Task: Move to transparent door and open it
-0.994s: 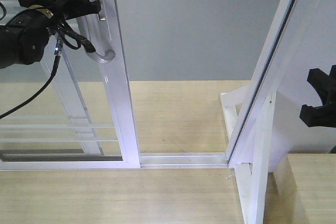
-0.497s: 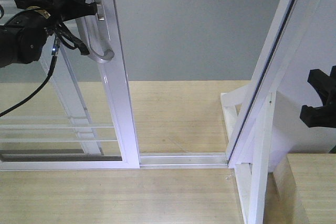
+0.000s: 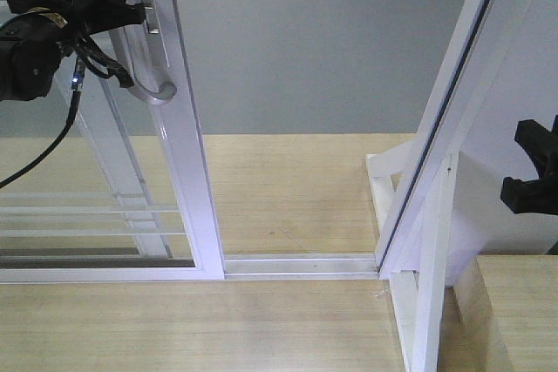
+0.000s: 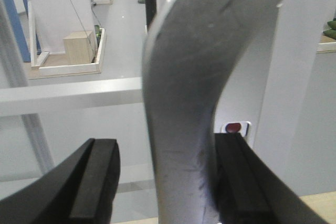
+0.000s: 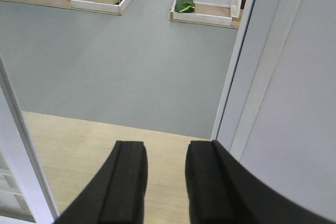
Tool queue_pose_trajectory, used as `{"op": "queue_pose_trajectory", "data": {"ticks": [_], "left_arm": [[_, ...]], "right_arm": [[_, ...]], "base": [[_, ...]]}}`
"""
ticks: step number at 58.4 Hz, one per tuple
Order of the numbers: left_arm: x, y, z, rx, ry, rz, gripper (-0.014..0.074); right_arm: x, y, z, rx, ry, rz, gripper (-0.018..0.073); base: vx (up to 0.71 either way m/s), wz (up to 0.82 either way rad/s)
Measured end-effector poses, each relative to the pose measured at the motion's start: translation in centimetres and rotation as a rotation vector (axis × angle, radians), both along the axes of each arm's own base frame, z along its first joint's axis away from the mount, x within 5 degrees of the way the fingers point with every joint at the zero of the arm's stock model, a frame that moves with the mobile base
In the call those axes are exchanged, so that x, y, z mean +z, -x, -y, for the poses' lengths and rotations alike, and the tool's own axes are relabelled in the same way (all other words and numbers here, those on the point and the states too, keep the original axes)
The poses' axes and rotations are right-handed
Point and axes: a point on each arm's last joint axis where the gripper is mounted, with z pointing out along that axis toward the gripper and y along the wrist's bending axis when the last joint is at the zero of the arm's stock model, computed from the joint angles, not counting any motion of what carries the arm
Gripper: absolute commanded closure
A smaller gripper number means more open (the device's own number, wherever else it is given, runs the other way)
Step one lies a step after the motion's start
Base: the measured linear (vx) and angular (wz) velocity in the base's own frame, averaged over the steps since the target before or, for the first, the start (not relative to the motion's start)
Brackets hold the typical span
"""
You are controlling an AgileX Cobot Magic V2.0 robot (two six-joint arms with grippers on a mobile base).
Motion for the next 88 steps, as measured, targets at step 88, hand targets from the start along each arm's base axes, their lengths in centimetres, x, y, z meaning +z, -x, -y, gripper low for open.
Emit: {"op": "queue_pose_trajectory", "data": {"ticks": [88], "left_arm": [[9.4, 17.5, -5.4, 0.108, -0.032, 0.037, 0.0132]], "right_arm": [[0.0, 0.0, 0.0, -0.003, 0.004, -0.003, 0.0278]], "base": [[0.0, 0.0]]}}
